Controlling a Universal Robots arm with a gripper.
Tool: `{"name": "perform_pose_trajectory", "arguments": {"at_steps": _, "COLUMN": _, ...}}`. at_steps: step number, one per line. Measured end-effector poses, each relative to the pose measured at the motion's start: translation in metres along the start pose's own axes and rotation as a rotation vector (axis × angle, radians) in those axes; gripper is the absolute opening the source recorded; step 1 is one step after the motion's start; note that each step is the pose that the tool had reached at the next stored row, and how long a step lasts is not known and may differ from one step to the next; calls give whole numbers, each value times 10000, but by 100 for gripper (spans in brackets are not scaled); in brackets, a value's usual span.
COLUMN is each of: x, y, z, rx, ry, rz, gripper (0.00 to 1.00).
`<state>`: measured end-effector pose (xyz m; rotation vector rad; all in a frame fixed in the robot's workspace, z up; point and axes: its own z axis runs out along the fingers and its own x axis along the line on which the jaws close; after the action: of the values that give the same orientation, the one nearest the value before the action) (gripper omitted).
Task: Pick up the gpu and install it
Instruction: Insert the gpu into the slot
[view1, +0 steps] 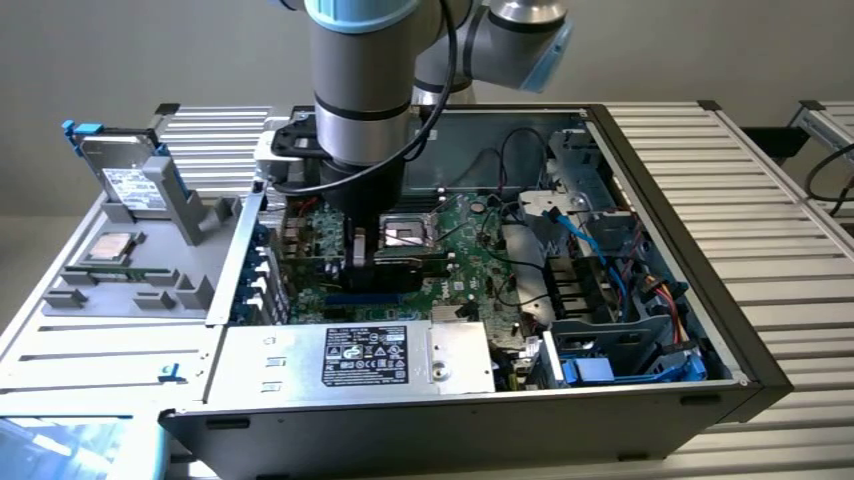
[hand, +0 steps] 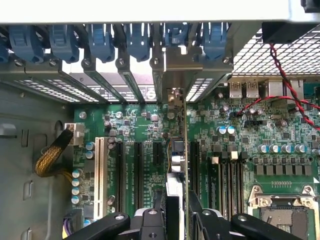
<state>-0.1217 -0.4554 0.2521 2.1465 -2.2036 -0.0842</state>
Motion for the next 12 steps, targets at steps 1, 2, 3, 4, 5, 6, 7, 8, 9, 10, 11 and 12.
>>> {"name": "perform_pose_trajectory", "arguments": {"at_steps": 1, "x": 0, "y": 0, "z": 1, "rx": -1, "ry": -1, "rz": 21, "gripper": 28}}
{"name": "perform_pose_trajectory", "arguments": {"at_steps": 2, "x": 0, "y": 3, "z": 3, "rx": -1, "ry": -2, "rz": 31, "gripper": 28}}
{"name": "perform_pose_trajectory", "arguments": {"at_steps": 3, "x": 0, "y": 4, "z": 5, "rx": -1, "ry": -2, "rz": 32, "gripper": 28}}
{"name": "perform_pose_trajectory", "arguments": {"at_steps": 4, "x": -1, "y": 3, "z": 7, "rx": -1, "ry": -3, "rz": 32, "gripper": 28}}
{"name": "perform_pose_trajectory", "arguments": {"at_steps": 5, "x": -2, "y": 3, "z": 7, "rx": 0, "ry": -4, "rz": 31, "gripper": 28}}
{"name": "perform_pose_trajectory", "arguments": {"at_steps": 6, "x": -2, "y": 3, "z": 8, "rx": 0, "ry": -4, "rz": 31, "gripper": 28}}
{"name": "perform_pose_trajectory", "arguments": {"at_steps": 7, "x": -2, "y": 3, "z": 7, "rx": 0, "ry": -3, "rz": 31, "gripper": 28}}
{"name": "perform_pose_trajectory", "arguments": {"at_steps": 8, "x": -2, "y": 3, "z": 8, "rx": 0, "ry": -4, "rz": 31, "gripper": 28}}
{"name": "perform_pose_trajectory", "arguments": {"at_steps": 9, "x": -2, "y": 4, "z": 8, "rx": 0, "ry": -3, "rz": 32, "gripper": 28}}
{"name": "perform_pose_trajectory", "arguments": {"at_steps": 10, "x": -3, "y": 4, "z": 8, "rx": 0, "ry": -4, "rz": 32, "gripper": 28}}
{"name": "perform_pose_trajectory", "arguments": {"at_steps": 11, "x": -3, "y": 4, "z": 9, "rx": 0, "ry": -4, "rz": 31, "gripper": 28}}
{"name": "perform_pose_trajectory", "arguments": {"at_steps": 12, "x": -4, "y": 4, "z": 9, "rx": 0, "ry": -4, "rz": 31, "gripper": 28}}
